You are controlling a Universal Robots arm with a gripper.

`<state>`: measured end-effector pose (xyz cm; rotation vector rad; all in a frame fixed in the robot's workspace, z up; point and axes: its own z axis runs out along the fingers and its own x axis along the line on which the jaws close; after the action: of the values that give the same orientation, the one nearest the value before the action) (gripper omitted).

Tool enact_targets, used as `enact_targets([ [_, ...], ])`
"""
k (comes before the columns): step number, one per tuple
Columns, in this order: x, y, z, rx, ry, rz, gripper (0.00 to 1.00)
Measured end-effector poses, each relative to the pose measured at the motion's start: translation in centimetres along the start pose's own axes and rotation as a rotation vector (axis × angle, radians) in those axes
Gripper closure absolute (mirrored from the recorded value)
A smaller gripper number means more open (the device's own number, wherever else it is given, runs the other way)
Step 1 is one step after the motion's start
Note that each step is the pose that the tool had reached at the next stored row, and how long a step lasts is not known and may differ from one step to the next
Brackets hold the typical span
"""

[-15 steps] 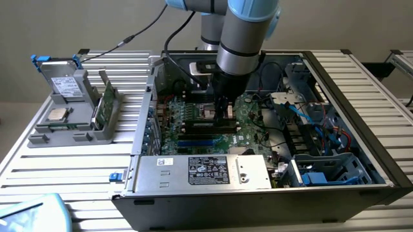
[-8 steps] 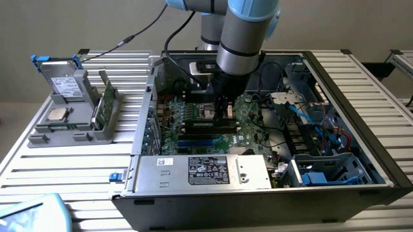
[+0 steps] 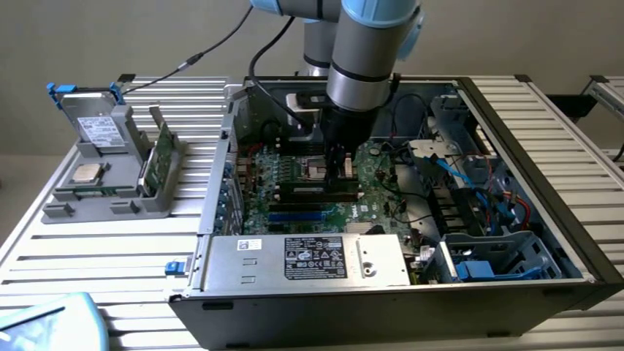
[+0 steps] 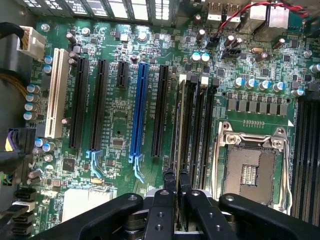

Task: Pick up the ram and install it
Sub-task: 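Insert the ram into the slot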

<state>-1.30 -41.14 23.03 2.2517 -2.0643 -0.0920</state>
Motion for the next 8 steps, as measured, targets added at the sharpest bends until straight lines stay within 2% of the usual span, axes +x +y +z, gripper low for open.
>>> enact_targets([
  [2,-0.13,-0.01,-0.01,-0.0021,0.0226,0.002,0.86],
  [3,-0.21,-0.01,-0.01,-0.0026,0.0284,0.003,0.86],
  [6,-0.30,-0.03,-0.01,-0.0026,0.0298,0.003,0.86],
  [8,-0.40,-0.02,-0.01,0.0013,0.0302,0.003,0.86],
])
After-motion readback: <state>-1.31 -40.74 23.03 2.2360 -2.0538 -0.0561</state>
